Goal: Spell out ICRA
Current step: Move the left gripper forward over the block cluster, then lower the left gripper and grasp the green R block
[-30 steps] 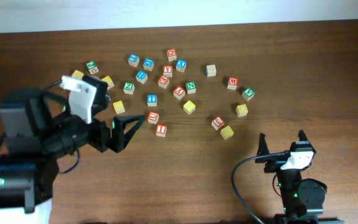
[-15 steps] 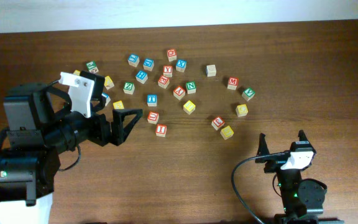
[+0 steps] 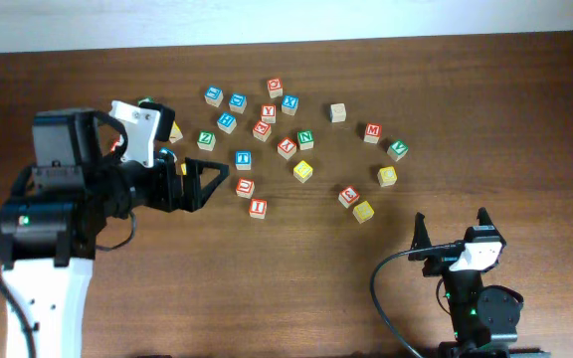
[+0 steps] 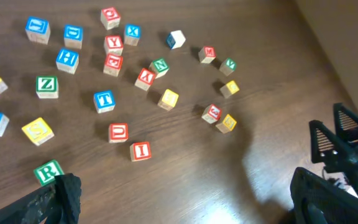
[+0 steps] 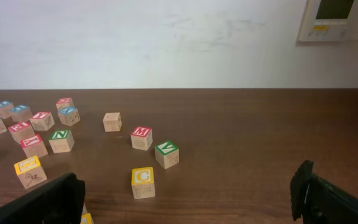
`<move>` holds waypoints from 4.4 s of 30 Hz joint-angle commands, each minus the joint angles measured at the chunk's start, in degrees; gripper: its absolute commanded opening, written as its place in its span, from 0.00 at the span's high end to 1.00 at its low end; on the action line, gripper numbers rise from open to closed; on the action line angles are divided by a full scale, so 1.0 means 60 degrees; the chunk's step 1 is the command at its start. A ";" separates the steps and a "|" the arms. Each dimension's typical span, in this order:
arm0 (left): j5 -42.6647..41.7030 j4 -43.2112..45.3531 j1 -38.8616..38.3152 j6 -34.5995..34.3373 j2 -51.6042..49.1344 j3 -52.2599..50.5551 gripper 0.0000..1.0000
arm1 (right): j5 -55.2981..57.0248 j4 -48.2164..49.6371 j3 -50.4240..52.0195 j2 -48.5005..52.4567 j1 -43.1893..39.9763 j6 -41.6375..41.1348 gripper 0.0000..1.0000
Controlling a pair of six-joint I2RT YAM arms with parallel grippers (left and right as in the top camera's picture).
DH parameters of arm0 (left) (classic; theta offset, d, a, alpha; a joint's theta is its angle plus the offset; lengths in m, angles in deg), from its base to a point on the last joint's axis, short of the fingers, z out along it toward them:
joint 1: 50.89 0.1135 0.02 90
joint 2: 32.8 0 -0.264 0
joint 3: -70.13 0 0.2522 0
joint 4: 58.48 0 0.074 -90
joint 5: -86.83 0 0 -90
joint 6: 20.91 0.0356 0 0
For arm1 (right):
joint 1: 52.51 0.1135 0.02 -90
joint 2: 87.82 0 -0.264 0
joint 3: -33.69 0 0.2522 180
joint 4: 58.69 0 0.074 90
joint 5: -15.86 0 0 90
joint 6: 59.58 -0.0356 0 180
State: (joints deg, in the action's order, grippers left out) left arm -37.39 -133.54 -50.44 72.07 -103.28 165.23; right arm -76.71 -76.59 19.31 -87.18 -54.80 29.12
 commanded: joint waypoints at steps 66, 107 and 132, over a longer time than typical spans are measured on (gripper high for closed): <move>0.6160 -0.0018 -0.1377 -0.5064 -0.5501 -0.0947 0.24 | 0.0044 -0.0051 0.0051 -0.0055 -0.0062 -0.0036 0.02; 0.6342 0.1854 -0.0922 -0.3442 -0.7184 -0.1035 0.51 | 0.0044 -0.0051 0.0051 -0.0040 -0.0062 -0.0036 0.02; 0.6127 0.2109 -0.0922 -0.3264 -0.7180 -0.1155 0.69 | 0.0044 -0.0051 0.0051 -0.0040 -0.0062 -0.0036 0.02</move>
State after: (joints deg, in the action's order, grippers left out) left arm 0.03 -120.44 -56.10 52.01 -145.86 157.80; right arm -76.69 -76.59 19.31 -87.18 -54.80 29.10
